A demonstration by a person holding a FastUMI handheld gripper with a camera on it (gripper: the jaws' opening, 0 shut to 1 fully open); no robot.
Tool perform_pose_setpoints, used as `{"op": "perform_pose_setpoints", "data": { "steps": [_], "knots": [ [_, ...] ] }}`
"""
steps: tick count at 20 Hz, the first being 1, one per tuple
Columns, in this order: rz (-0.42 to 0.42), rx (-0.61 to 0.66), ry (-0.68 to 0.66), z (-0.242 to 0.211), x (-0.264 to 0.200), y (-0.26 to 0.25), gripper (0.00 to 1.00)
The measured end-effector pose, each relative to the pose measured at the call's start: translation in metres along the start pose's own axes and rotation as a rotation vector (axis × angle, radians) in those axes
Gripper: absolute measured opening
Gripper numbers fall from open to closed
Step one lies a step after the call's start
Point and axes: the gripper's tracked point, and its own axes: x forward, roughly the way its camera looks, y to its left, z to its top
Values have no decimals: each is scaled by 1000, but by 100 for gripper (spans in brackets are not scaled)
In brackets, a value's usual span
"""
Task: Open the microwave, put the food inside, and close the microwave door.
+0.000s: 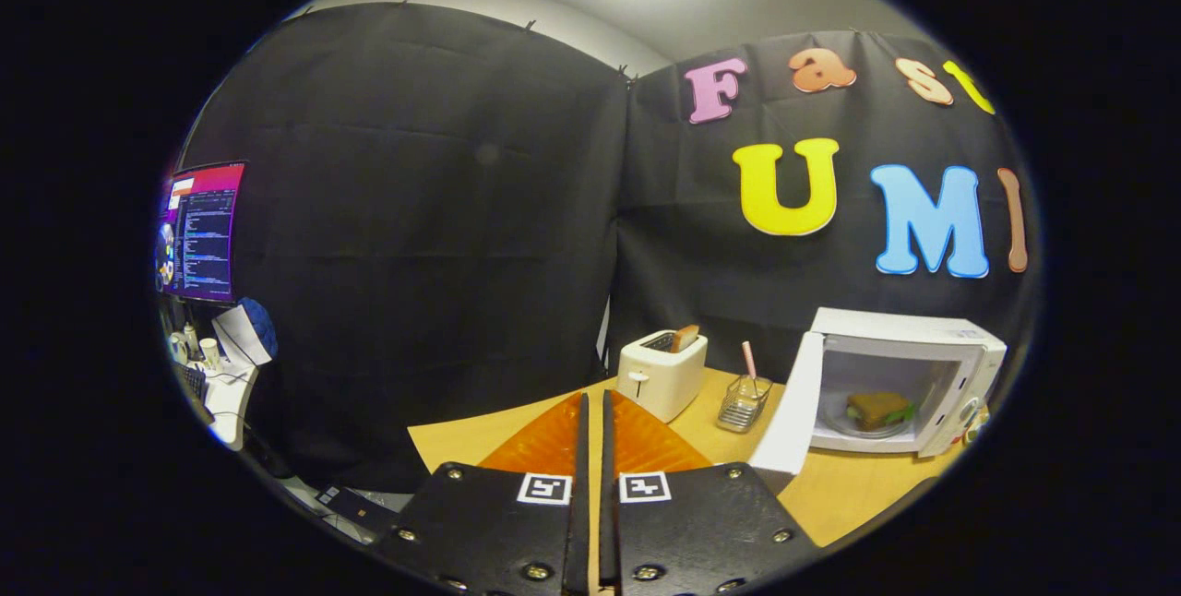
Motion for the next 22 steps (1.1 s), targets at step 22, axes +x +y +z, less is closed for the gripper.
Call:
{"op": "perform_pose_setpoints", "data": {
  "steps": [22],
  "knots": [
    [-295,26,71,-86,-52,-148,1]
  ]
}}
